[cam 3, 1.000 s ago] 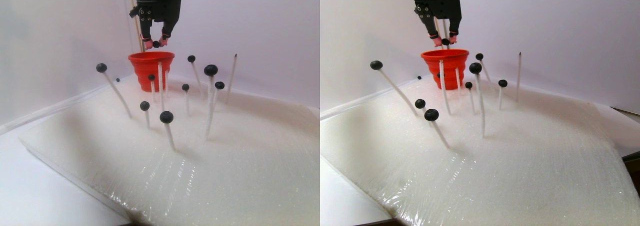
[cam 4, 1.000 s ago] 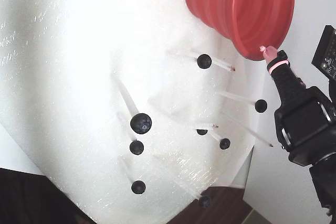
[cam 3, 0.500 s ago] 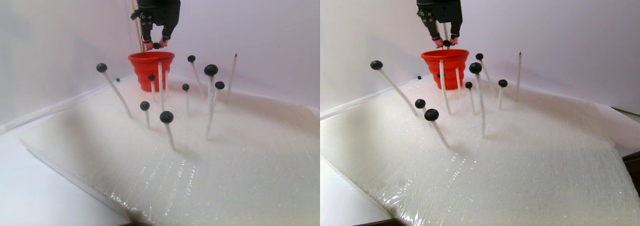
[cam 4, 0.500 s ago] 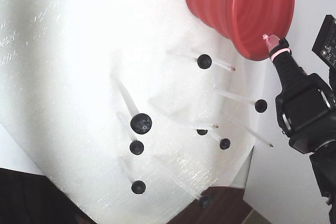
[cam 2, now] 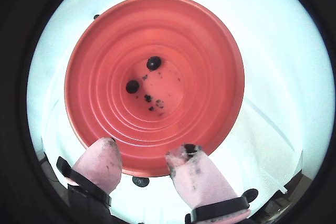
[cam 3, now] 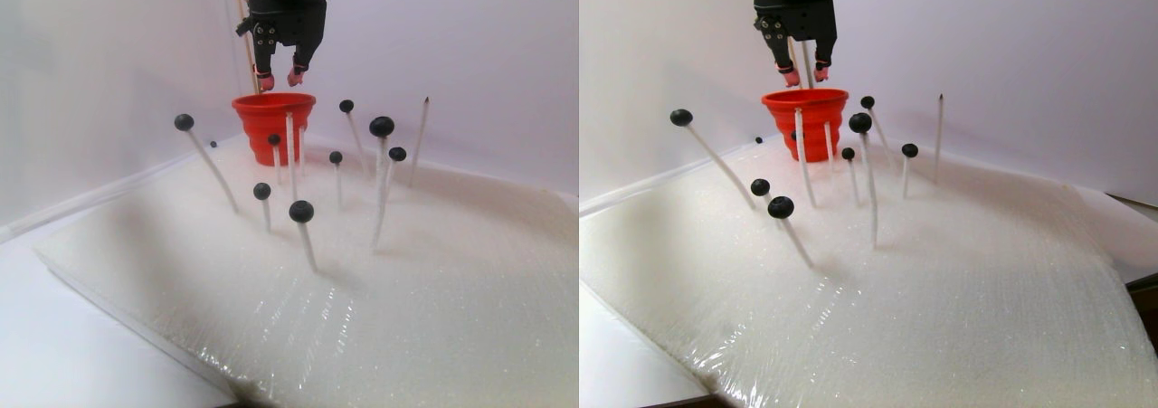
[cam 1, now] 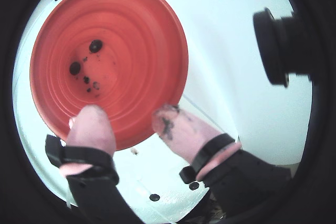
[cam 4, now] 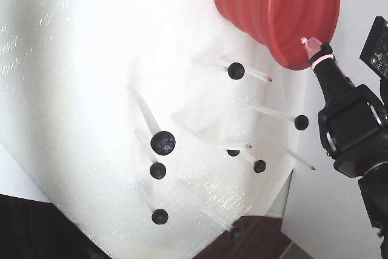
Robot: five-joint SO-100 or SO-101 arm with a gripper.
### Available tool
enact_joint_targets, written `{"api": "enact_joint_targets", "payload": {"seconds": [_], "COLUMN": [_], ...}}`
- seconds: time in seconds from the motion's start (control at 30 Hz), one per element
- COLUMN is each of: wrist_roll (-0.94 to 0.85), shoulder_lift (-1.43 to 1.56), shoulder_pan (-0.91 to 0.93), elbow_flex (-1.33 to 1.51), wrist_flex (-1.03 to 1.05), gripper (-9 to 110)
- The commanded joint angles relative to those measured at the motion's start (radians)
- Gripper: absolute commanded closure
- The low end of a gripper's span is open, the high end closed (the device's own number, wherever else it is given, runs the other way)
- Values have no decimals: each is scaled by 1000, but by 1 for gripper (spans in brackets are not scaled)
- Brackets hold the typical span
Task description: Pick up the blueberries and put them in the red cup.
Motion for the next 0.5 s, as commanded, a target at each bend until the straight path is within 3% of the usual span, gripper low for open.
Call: {"api": "enact_joint_targets", "payload": {"seconds": [0.0, 0.47], "wrist_roll": [-14, -11], "shoulder_lift": [94, 196], "shoulder_pan": [-18, -18], "elbow_flex": [-51, -25], "wrist_flex": [5, 115], "gripper": [84, 84]}}
